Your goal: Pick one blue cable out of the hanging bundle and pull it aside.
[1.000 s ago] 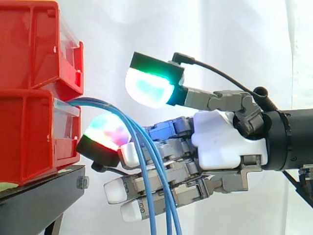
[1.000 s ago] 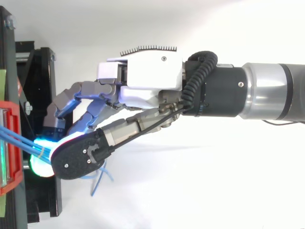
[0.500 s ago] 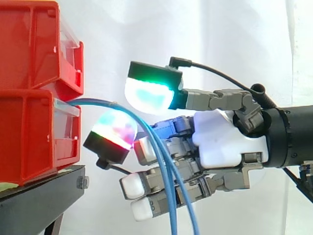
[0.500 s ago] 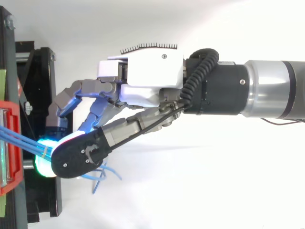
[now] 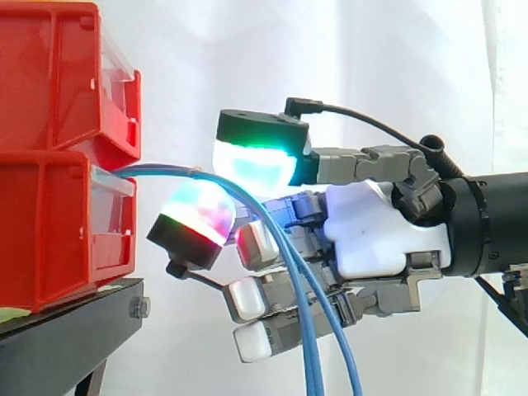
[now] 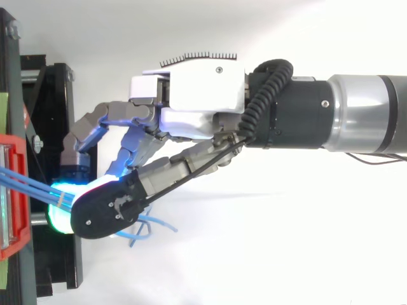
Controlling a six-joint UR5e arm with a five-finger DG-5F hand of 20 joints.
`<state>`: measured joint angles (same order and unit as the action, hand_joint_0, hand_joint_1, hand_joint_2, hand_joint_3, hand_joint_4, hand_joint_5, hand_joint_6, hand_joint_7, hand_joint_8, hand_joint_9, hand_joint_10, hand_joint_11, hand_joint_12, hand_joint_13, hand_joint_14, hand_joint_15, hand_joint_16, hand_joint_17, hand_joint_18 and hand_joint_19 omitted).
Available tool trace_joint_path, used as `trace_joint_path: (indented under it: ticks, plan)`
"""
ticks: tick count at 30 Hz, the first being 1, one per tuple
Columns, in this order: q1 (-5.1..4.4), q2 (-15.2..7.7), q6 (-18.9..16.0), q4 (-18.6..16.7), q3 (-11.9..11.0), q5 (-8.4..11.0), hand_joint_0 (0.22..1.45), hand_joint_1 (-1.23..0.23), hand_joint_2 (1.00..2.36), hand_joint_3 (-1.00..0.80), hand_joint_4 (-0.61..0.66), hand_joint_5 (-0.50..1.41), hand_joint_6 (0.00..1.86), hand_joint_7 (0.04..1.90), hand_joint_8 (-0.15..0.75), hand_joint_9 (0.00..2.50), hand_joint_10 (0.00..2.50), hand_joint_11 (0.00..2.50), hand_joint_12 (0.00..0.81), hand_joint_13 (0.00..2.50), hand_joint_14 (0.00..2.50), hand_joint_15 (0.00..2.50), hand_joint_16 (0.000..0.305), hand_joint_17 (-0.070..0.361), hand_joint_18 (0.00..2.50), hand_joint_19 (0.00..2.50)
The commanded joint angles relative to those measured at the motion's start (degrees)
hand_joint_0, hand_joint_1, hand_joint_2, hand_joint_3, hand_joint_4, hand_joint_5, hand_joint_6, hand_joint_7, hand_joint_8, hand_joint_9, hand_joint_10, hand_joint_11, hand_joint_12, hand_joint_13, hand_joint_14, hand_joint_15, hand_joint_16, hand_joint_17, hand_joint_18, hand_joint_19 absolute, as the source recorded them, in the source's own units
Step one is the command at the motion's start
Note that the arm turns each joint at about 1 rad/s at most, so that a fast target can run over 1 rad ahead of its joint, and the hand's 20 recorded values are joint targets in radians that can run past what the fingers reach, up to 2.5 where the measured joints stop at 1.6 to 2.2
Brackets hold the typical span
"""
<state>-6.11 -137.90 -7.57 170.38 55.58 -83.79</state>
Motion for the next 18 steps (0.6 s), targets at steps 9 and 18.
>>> trace_joint_path:
  ticks: [9, 18]
  plan:
    - [0.22, 0.0, -0.1, 1.7, -0.3, -0.32, 0.72, -0.82, 1.01, -0.42, -0.13, -0.14, 0.95, 0.97, 0.215, 1.06, 0.02, 0.69, 0.234, 0.90, 0.02, 0.52, 0.044, 0.099, 0.64, 0.39]
    - [0.57, 0.0, -0.1, 2.3, -1.1, -1.38, 0.74, -0.87, 1.00, -0.50, -0.19, -0.12, 0.96, 0.96, 0.203, 1.12, 0.02, 0.70, 0.214, 0.96, 0.02, 0.54, 0.041, 0.092, 0.68, 0.39]
